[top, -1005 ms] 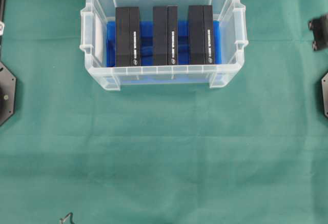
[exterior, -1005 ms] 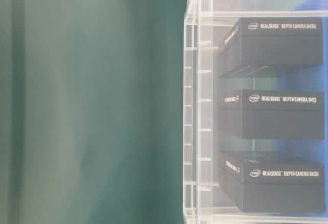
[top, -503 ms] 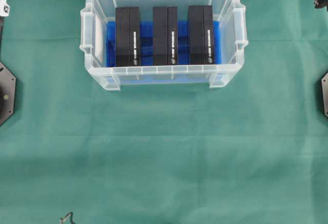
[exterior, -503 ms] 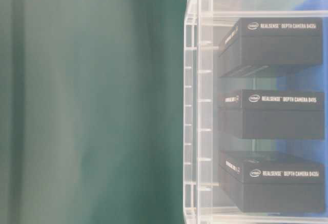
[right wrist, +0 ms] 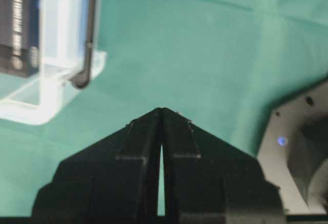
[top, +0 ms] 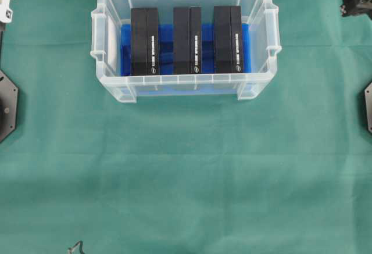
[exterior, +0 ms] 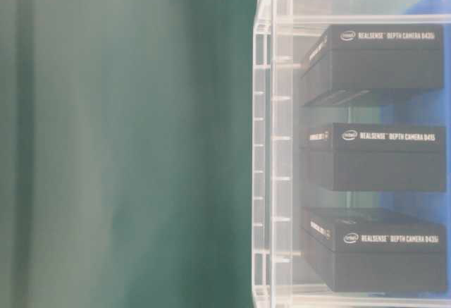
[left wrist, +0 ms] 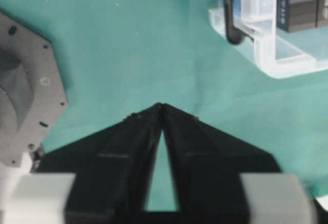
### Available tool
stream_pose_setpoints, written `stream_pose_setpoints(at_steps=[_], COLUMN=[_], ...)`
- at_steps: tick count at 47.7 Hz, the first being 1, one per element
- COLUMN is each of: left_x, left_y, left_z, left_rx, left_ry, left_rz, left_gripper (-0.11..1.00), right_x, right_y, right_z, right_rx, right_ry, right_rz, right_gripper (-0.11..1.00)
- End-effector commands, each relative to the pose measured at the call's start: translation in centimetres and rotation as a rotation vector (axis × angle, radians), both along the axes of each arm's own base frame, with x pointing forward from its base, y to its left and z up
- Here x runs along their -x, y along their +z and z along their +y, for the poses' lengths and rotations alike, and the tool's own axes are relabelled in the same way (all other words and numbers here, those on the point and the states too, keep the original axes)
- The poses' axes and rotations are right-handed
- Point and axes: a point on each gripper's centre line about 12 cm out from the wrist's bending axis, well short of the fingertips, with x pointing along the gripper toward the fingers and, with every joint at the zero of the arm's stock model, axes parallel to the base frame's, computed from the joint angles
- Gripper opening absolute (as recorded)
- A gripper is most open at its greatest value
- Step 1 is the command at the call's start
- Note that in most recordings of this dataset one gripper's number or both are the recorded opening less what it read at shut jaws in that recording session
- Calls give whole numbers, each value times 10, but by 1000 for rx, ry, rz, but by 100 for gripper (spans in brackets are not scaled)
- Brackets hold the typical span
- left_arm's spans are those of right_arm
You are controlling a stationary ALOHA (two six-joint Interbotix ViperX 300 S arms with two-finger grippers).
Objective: Take the box out of the case with both arms.
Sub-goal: 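Move both open grippers over the left and right black boxes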
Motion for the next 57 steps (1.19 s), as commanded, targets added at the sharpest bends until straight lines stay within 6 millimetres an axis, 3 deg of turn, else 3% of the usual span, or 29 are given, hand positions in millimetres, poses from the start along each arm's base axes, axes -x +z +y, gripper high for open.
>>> stream_pose_setpoints(at_steps=[1,4,7,14,16,20,23,57], left_x=[-1,-1,-1,-2,-2,-3,-4,-11], left_y=[5,3,1,-2,-2,-3,-4,-1], left_z=[-2,-2,-3,-6,-6,-5,-5,0], left_rx=[-7,-5,-5,-7,-6,-1,2,-15], left_ry=[-13,-17,-29,-58,-55,-46,-32,64], left_rz=[-20,-16,-8,2,1,6,12,-97], left_gripper=[16,29,46,83,89,90,89,89], right_x=[-3,-5,-5,-1,1,2,4,1], right_y=[6,5,3,-6,-9,-12,-13,-8], right_z=[-1,-2,-2,-3,-3,-3,-2,-3], right_rx=[13,10,8,-6,-9,-13,-18,-20], right_ry=[3,1,-1,-34,-47,-58,-63,-112], right_rz=[-32,-27,-22,34,54,88,112,71], right_gripper=[0,1,8,48,61,85,94,95])
